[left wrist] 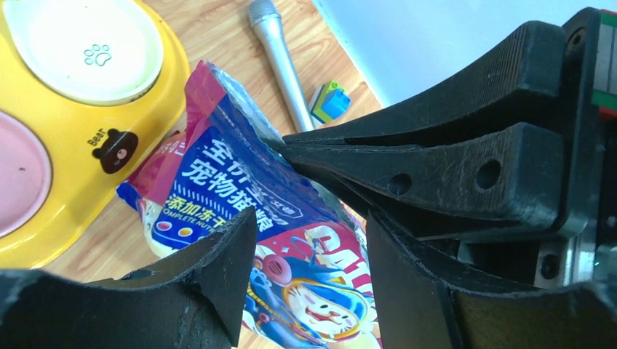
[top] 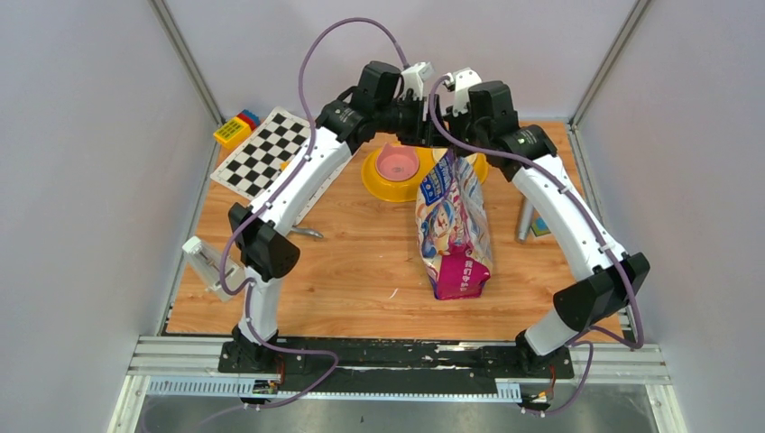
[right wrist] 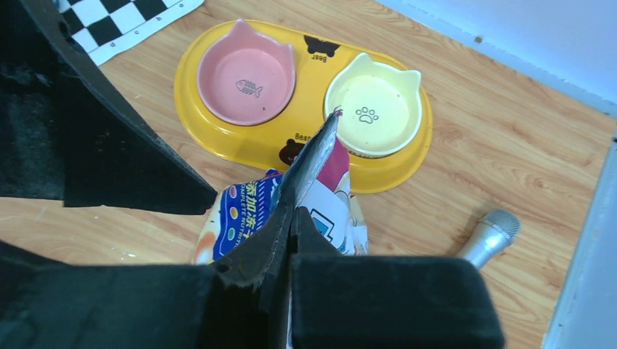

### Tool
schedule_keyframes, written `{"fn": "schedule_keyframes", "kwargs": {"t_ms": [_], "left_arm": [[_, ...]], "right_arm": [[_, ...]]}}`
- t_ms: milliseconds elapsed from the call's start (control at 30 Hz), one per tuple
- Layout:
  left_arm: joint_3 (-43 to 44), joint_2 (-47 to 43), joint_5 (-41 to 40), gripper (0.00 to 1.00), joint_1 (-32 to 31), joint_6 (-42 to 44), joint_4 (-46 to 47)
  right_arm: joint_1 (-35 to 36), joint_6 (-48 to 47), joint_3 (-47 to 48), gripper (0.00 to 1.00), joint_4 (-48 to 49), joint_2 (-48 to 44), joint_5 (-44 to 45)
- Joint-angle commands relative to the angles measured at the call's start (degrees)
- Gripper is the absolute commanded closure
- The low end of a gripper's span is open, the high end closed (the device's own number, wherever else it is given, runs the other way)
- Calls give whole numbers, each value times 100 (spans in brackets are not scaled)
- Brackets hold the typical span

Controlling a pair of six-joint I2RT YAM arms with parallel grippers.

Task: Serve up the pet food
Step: Open the pet food bag at the center of the board.

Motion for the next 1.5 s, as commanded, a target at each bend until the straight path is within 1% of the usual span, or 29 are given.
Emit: {"fn": "schedule_keyframes", "kwargs": {"t_ms": [0, 67, 167, 333, 467, 600, 733, 867, 1000, 1167, 1333, 1467], "left_arm": [[315, 211, 482, 35, -14, 11, 414], [304, 262, 560, 35, -15, -13, 438], [233, 314, 597, 36, -12, 0, 453], [186, 401, 612, 36, -17, 3, 502], [317, 458, 518, 37, -28, 53, 454], [359, 484, 527, 36, -53, 58, 452], [482, 527, 381, 36, -65, 132, 403], [547, 514, -35, 43, -35, 202, 151], [425, 369, 91, 44, 274, 16, 265], [291, 260, 402, 41, 484, -179, 532], [379, 379, 529, 37, 566, -292, 587], [366, 464, 671, 33, 609, -370, 717]], "right_arm": [[-282, 432, -22, 100, -35, -200, -702], [-477, 533, 43, 100, -94, -182, -1116], [-807, 946, 125, 100, -158, -162, -1913], [-1149, 1215, 149, 100, -190, -114, -2487], [-1154, 1201, 110, 100, -187, -160, -2519], [-1091, 1140, 90, 100, -192, -165, -2260], [-1052, 1158, 21, 100, -187, -145, -2317], [-1048, 1151, 6, 100, -192, -178, -2414], [-1049, 1062, -203, 100, -146, -300, -2558], [-1037, 852, -636, 100, 124, -522, -2677], [-895, 602, -1088, 100, 489, -787, -2398], [-705, 376, -1160, 100, 627, -848, -2295]]}}
